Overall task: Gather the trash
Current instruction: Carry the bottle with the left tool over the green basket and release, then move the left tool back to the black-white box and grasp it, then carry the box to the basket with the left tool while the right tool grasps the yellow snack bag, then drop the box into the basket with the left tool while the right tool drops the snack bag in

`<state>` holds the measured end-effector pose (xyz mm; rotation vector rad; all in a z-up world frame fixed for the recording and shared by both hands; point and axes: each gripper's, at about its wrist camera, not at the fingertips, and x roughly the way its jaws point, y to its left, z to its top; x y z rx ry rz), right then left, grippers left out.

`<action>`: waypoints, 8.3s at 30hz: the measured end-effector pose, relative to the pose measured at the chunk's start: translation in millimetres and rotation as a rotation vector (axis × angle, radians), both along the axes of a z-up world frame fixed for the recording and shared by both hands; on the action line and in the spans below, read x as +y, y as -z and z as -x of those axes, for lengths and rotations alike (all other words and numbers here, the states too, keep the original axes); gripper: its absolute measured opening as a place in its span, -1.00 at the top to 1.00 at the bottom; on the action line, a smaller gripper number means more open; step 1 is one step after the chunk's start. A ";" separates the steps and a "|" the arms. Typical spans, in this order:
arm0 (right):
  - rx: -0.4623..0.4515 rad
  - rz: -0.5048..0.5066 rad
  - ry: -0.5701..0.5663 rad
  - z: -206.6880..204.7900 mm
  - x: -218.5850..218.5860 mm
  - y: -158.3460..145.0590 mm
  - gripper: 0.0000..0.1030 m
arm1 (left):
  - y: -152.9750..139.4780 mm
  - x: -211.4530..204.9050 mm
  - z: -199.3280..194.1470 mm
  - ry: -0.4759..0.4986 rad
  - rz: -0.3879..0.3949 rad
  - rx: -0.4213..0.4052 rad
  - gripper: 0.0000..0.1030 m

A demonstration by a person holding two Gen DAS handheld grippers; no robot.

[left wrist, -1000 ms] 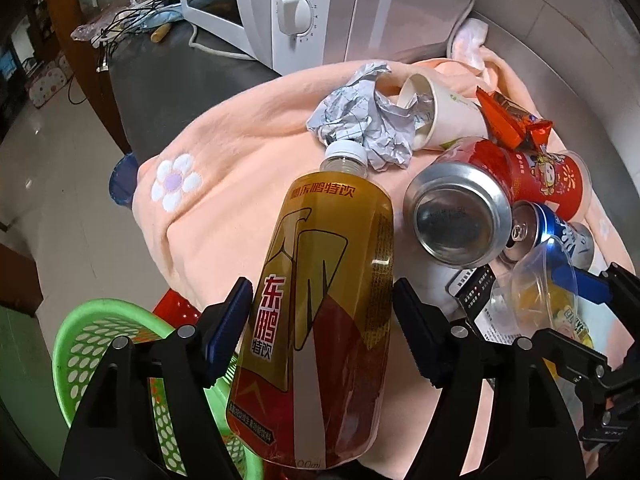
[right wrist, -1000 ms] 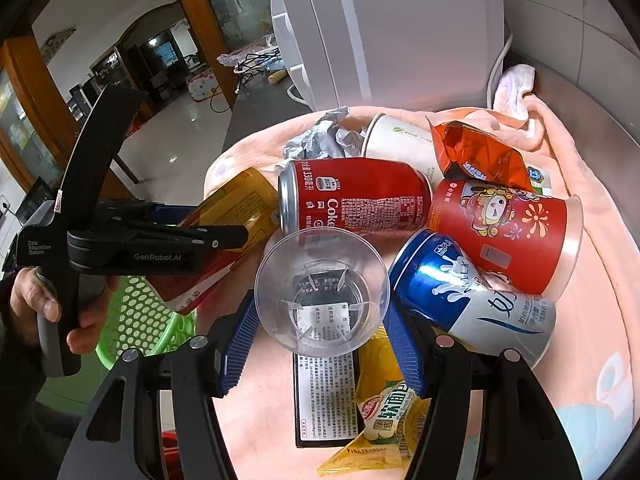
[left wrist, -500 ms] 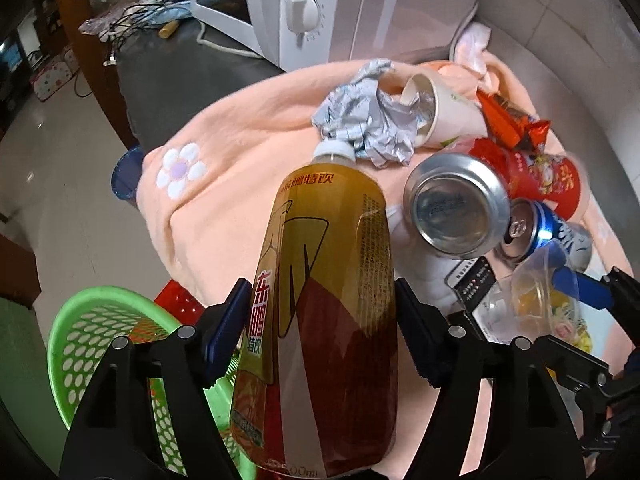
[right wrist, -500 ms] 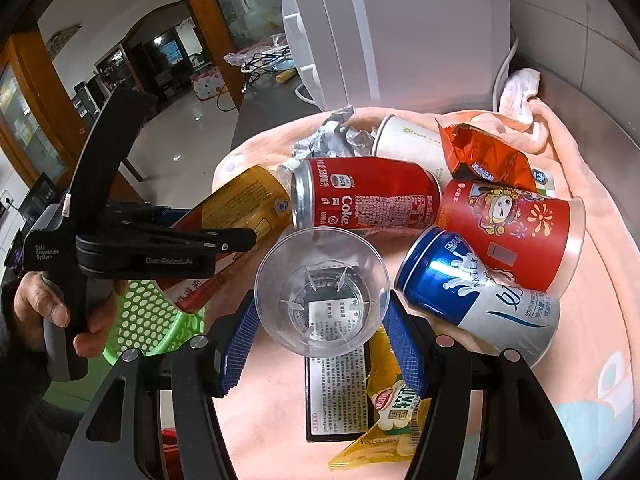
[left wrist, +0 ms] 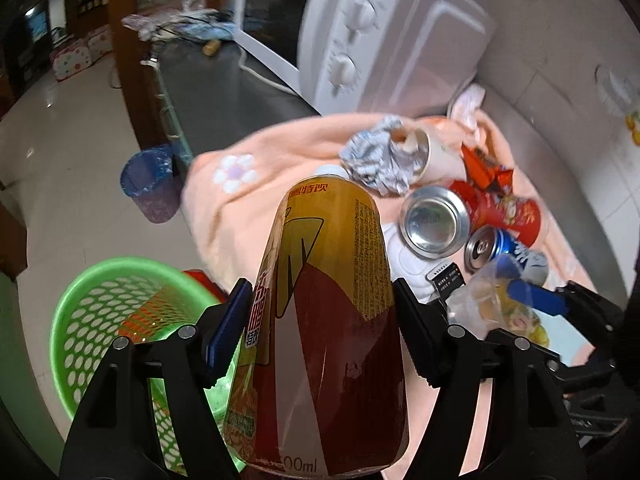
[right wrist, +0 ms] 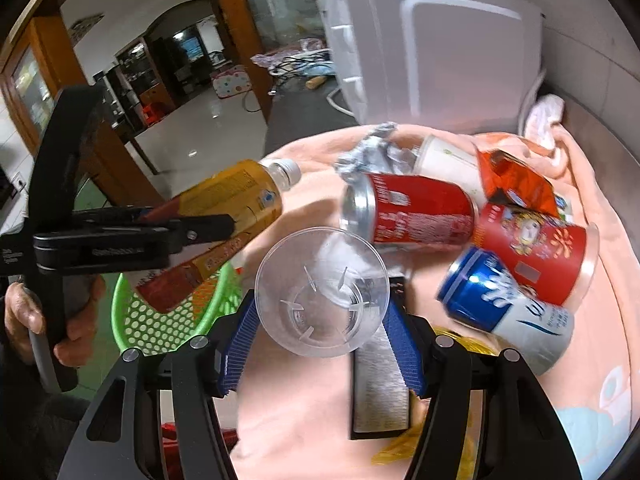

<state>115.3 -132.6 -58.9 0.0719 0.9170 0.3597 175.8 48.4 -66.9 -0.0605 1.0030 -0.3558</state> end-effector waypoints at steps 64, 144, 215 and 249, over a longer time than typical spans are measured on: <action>-0.003 0.010 0.019 56.2 -18.4 18.3 -0.63 | 60.0 117.9 42.7 -0.311 -0.067 0.138 -0.39; 0.037 -0.022 0.313 119.9 -171.3 49.4 0.25 | 84.7 -182.6 28.2 -0.115 -0.157 0.319 -0.16; 0.192 0.141 -0.155 76.3 -45.1 73.2 0.19 | 27.3 79.8 63.5 -0.388 -0.042 0.189 0.05; 0.036 -0.015 -0.351 -10.3 120.9 14.9 0.22 | 75.9 177.5 60.0 -0.539 -0.088 0.279 -0.13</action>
